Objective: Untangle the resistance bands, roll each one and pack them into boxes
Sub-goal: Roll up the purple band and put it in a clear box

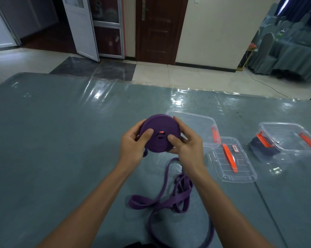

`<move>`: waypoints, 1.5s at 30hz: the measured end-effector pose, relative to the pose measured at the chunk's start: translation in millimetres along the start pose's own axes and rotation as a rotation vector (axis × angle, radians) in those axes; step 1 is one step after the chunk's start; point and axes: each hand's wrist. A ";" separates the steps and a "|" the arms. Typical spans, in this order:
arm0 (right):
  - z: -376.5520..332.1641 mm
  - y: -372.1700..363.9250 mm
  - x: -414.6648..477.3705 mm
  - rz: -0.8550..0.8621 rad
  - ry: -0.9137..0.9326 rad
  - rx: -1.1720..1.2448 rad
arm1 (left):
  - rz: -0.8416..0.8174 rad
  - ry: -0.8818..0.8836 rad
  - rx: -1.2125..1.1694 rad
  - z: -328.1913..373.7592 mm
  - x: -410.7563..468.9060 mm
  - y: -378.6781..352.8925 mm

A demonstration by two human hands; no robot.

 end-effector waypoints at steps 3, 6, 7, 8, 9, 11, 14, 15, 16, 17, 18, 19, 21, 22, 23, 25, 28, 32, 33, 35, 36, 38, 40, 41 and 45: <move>16.8 -7.2 -8.9 0.001 -0.033 -0.028 | 0.024 0.026 0.021 -9.8 3.1 6.3; 28.1 8.8 -3.8 -0.138 0.197 -0.571 | -0.052 0.107 0.092 -14.8 10.2 24.9; 27.6 15.2 -1.4 -0.219 0.271 -0.737 | -0.098 0.114 0.132 -14.5 12.0 29.8; 26.3 20.7 0.7 -0.301 0.326 -0.864 | -0.153 0.118 0.167 -13.5 13.5 33.0; 23.6 24.1 1.1 -0.379 0.370 -0.982 | -0.202 0.130 0.191 -12.3 14.6 34.0; 22.5 27.9 -0.6 -0.502 0.443 -1.183 | -0.255 0.168 0.212 -11.1 17.7 33.5; 28.0 32.5 -2.3 -0.508 0.531 -1.280 | -0.309 0.235 0.217 -13.2 24.0 30.0; 31.1 35.2 -1.7 -0.477 0.573 -1.274 | -0.327 0.257 0.214 -14.4 24.8 26.8; 33.8 38.3 -1.2 -0.451 0.609 -1.266 | -0.334 0.274 0.211 -15.8 24.6 23.0; 36.2 41.9 -1.0 -0.430 0.634 -1.257 | -0.331 0.288 0.205 -17.6 23.9 18.7; 38.8 45.8 -1.1 -0.411 0.649 -1.242 | -0.321 0.305 0.193 -20.8 23.3 14.5; 40.7 49.5 -1.7 -0.389 0.652 -1.223 | -0.309 0.325 0.169 -24.3 22.8 9.7; 45.0 57.4 -3.2 -0.338 0.622 -1.190 | -0.282 0.375 0.100 -31.2 22.4 -0.5; 47.3 61.6 -3.6 -0.302 0.592 -1.170 | -0.263 0.406 0.068 -34.4 22.5 -5.8; 49.5 66.3 -3.0 -0.255 0.560 -1.145 | -0.237 0.441 0.028 -37.5 22.8 -11.9; 53.6 74.9 0.0 -0.163 0.496 -1.083 | -0.170 0.484 -0.082 -45.2 21.2 -27.7; 58.9 81.0 10.2 -0.074 0.396 -1.026 | -0.046 0.454 -0.099 -63.0 20.6 -57.4; 63.9 98.4 33.2 -0.039 0.312 -0.995 | 0.070 0.423 0.024 -79.0 37.0 -90.5; 65.3 104.9 41.2 -0.038 0.297 -0.991 | 0.074 0.413 0.055 -82.8 43.9 -97.7; 68.6 117.3 58.4 -0.024 0.270 -0.973 | 0.070 0.394 0.122 -87.5 57.7 -111.8; 69.2 122.0 67.8 -0.015 0.252 -0.962 | 0.065 0.385 0.162 -88.7 64.5 -118.7; 69.3 130.4 89.0 -0.014 0.194 -0.958 | 0.036 0.366 0.256 -100.4 79.8 -128.2; 73.5 141.2 113.8 -0.045 0.124 -0.973 | 0.003 0.349 0.411 -120.2 96.9 -133.5; 76.8 146.3 125.9 -0.066 0.100 -0.985 | -0.001 0.346 0.507 -131.3 106.4 -134.6; 98.4 163.8 164.8 -0.168 0.057 -1.048 | -0.039 0.362 0.719 -146.4 136.0 -144.5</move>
Point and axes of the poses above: each hand's wrist, its own x-axis towards the middle knuckle, its own y-axis out of the back of the hand, z = x × y, and after that the axes turned 1 degree about -x, right-handed
